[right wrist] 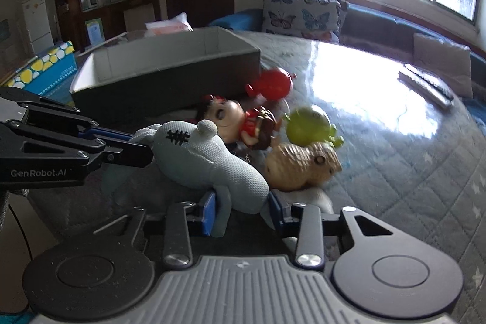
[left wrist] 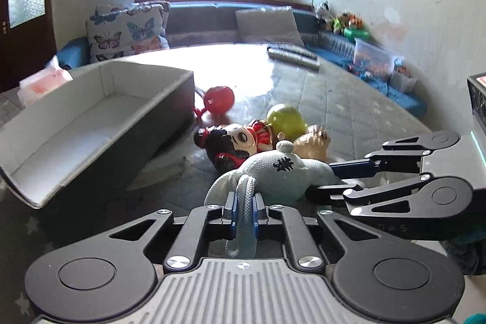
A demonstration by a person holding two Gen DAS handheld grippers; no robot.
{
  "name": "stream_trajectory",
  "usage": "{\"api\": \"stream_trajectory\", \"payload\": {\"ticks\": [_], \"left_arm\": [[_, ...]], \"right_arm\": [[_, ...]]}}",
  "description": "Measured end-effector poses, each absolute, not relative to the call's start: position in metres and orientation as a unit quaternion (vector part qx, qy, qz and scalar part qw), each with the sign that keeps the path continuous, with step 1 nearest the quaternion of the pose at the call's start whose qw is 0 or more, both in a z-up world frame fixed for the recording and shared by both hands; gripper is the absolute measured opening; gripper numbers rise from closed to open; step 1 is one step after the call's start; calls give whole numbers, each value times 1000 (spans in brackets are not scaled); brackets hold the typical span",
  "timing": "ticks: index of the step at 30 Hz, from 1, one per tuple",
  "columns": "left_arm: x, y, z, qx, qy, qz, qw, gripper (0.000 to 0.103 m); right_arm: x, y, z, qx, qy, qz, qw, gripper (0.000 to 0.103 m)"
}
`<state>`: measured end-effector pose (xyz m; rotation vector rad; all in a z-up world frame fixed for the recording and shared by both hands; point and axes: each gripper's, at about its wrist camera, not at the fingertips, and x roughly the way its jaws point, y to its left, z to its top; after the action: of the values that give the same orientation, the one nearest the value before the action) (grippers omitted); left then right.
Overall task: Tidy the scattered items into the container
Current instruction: 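Carry the bunny with the left gripper over the grey box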
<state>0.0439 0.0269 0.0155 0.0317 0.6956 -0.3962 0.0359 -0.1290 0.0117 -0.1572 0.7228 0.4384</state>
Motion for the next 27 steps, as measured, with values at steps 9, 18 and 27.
{"api": "stream_trajectory", "payload": {"ticks": [9, 18, 27], "left_arm": [[47, 68, 59, -19, 270, -145, 952, 10], [97, 120, 68, -45, 259, -72, 962, 11], [157, 166, 52, -61, 302, -19, 951, 11]], "right_arm": [[61, -88, 62, -100, 281, 251, 921, 36], [128, -25, 81, -141, 252, 296, 910, 36], [186, 32, 59, -166, 274, 316, 893, 36]]}}
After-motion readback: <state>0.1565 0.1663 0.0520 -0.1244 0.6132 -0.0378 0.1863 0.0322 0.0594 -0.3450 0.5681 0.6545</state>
